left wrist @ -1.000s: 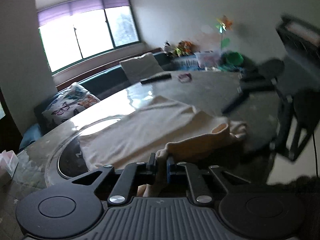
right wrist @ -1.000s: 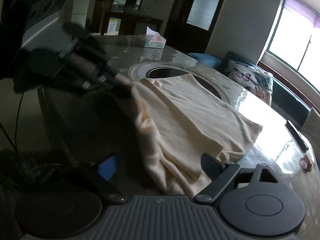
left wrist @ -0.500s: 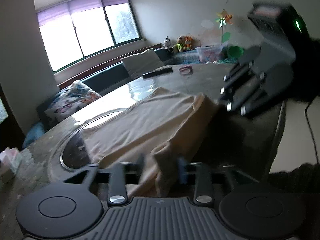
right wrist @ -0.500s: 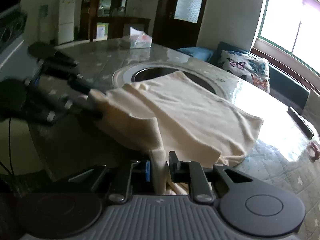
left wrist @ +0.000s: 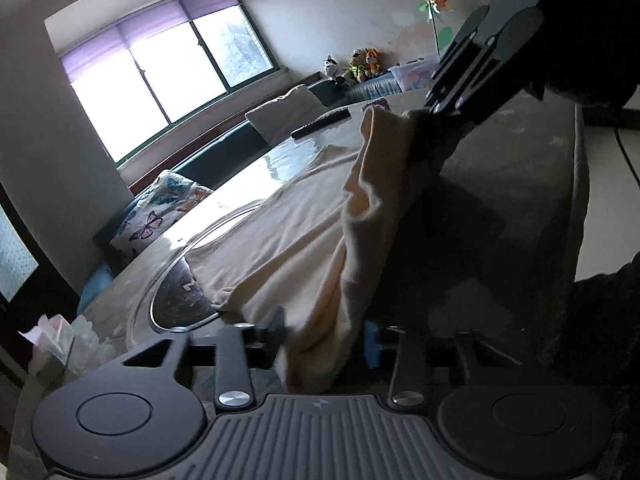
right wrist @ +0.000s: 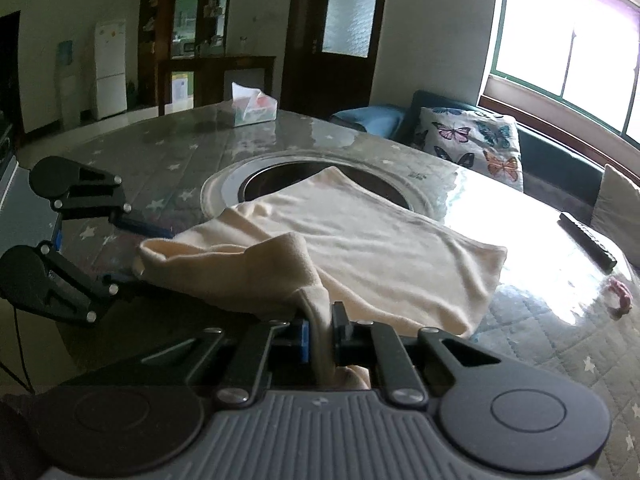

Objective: Fold clothes
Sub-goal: 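Lift the hem with both grippers and fold it over toward the collar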

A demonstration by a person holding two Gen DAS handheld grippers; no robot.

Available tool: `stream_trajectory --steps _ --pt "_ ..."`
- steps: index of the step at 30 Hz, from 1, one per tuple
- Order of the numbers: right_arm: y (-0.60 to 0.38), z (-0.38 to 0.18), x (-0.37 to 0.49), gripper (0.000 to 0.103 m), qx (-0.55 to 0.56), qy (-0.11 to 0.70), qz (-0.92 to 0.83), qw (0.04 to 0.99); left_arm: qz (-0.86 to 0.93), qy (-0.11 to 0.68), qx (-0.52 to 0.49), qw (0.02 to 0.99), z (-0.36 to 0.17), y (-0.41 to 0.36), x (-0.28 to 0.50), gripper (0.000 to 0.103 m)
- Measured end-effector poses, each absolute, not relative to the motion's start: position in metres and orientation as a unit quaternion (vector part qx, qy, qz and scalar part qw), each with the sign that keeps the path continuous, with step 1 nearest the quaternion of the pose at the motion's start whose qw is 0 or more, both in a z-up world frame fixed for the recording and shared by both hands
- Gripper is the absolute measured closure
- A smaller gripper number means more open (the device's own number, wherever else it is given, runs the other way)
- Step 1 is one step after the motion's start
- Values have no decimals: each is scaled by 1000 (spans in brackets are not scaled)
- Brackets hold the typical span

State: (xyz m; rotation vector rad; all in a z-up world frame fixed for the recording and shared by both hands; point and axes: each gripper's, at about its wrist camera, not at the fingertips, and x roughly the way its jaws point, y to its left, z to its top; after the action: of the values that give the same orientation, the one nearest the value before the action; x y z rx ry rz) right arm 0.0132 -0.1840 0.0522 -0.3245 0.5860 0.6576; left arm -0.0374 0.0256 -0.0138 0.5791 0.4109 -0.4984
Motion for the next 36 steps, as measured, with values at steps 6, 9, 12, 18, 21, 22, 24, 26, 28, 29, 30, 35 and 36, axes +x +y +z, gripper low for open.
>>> stream_trajectory --steps 6,9,12,18,21,22,24,26,28,29,30,35,36 --pt "-187 53 7 96 -141 273 311 899 -248 191 255 915 -1 32 -36 97" --pt "-192 58 1 96 -132 263 310 904 -248 178 244 920 9 35 -46 97" --pt "-198 66 -11 96 -126 254 316 905 -253 168 237 923 21 36 -67 97" --pt "-213 85 -54 96 -125 244 336 901 -264 163 214 926 51 41 -107 98" --pt "-220 98 -79 97 -116 245 345 899 -270 160 196 929 65 43 -122 98" --pt "-222 100 -82 97 -112 247 347 898 -270 163 191 930 66 43 -122 98" --pt "-224 104 -86 97 -107 250 349 897 -267 164 193 930 66 42 -118 98" --pt "-223 104 -81 97 -110 251 346 897 -263 164 189 932 67 41 -107 98" --pt "-222 104 -70 97 -106 255 342 898 -259 165 183 934 68 40 -95 98" --pt "-222 104 -62 97 -104 256 340 899 -257 165 182 935 69 39 -87 98" --pt "-221 105 -56 97 -101 258 338 900 -256 165 181 935 70 39 -78 98" --pt "-216 105 -2 97 -92 276 331 898 -248 176 180 935 70 36 -25 98" --pt "-214 104 10 97 -91 282 330 896 -247 184 179 934 68 35 -12 98"
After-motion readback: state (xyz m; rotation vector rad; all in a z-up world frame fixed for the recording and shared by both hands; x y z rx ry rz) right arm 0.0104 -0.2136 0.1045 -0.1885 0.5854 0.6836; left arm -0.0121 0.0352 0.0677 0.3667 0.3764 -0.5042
